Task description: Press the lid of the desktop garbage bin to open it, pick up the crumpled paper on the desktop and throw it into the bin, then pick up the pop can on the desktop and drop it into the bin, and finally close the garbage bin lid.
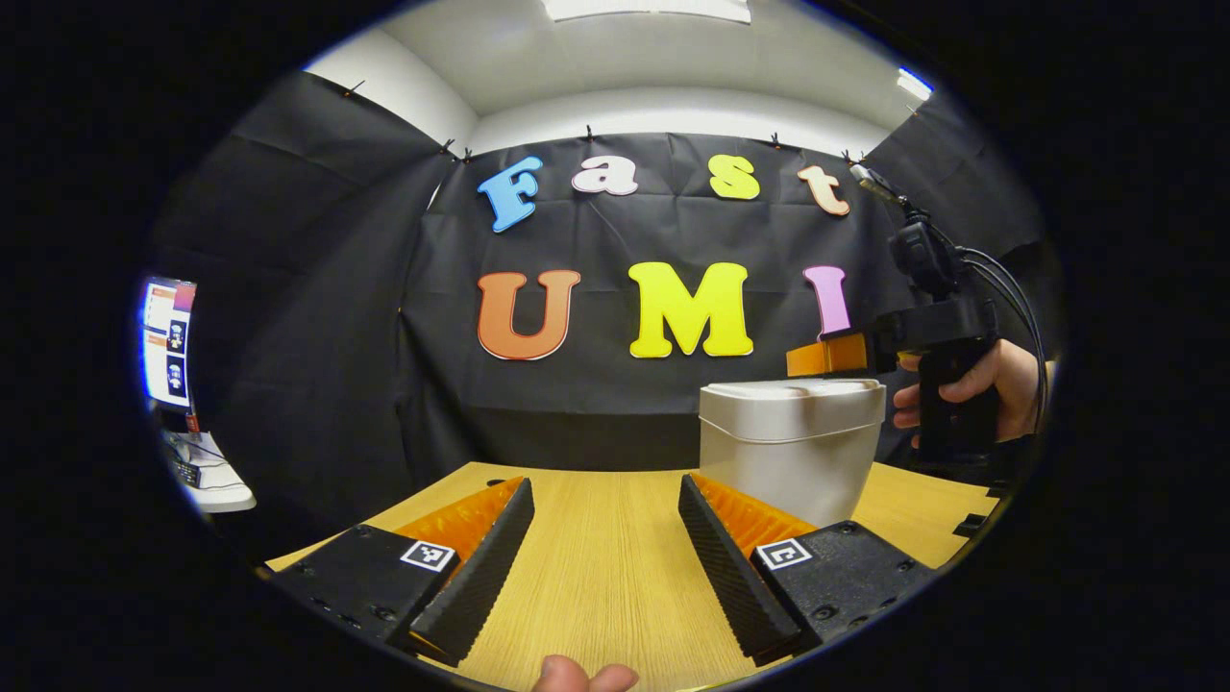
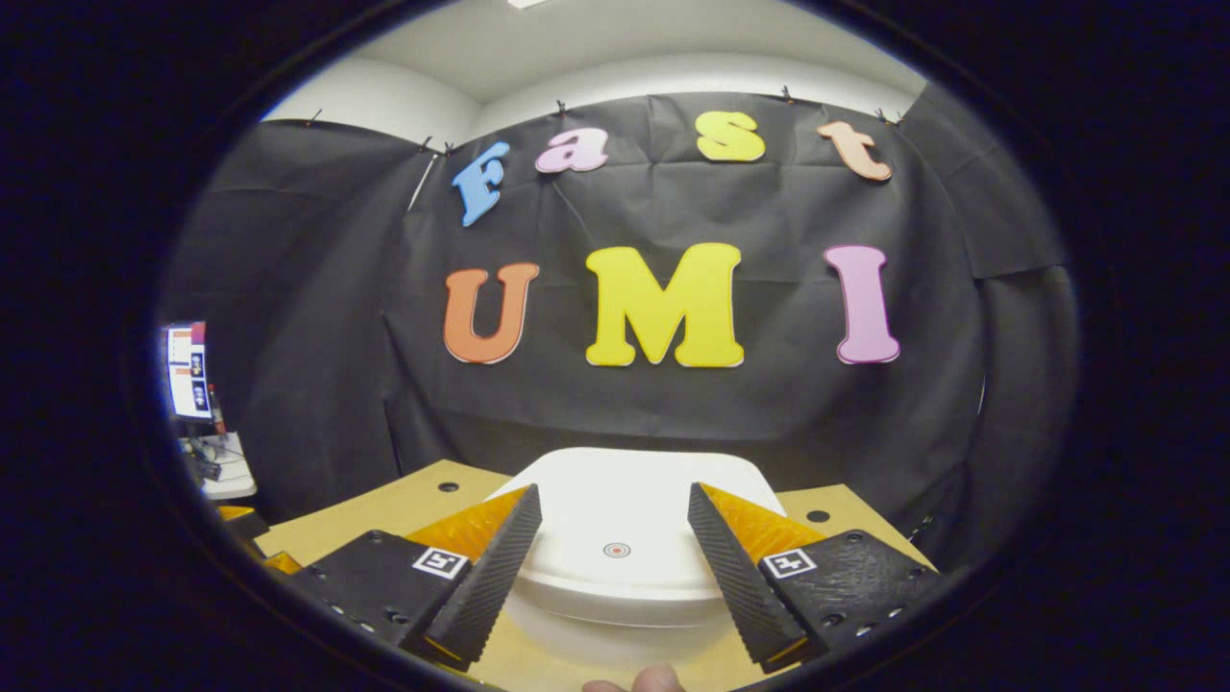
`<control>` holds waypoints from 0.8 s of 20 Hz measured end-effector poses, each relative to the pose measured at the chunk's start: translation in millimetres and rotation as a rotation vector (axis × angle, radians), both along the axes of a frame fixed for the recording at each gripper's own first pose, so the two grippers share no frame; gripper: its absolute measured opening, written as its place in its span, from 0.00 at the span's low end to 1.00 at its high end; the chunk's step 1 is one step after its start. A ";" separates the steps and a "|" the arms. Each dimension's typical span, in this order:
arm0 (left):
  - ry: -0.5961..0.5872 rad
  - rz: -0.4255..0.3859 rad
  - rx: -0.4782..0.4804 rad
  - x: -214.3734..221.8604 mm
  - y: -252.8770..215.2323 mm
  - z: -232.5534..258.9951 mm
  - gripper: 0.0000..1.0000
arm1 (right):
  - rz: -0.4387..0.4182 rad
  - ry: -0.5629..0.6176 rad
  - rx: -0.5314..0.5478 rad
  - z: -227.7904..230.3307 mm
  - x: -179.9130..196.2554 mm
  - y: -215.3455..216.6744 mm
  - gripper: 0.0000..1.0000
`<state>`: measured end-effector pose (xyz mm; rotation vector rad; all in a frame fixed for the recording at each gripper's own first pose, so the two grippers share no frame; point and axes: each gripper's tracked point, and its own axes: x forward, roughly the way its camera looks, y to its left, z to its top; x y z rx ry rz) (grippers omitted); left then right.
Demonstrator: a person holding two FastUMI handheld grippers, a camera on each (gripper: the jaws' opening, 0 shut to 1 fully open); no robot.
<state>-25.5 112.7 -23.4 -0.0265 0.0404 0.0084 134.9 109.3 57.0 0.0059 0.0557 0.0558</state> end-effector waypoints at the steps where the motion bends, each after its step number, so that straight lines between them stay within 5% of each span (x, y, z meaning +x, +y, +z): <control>1: 0.007 -0.004 -0.001 -0.4 -1.5 -0.8 0.98 | -0.005 -0.025 -0.002 6.6 -5.3 -4.3 0.95; 7: 0.030 0.008 0.015 2.3 -11.4 -6.0 0.98 | -0.045 -0.143 -0.022 17.3 -61.3 -42.8 0.95; 10: 0.018 0.015 0.026 2.2 -13.2 -2.2 0.98 | -0.130 -0.224 -0.009 -9.1 -106.8 -74.0 0.95; 12: 0.017 0.014 0.015 2.9 -13.8 -4.6 0.98 | -0.189 -0.190 -0.029 -42.6 -128.2 -85.0 0.96; 16: 0.009 0.025 0.006 3.4 -11.3 -2.3 0.98 | -0.155 -0.164 -0.054 -73.5 -164.4 -73.8 0.96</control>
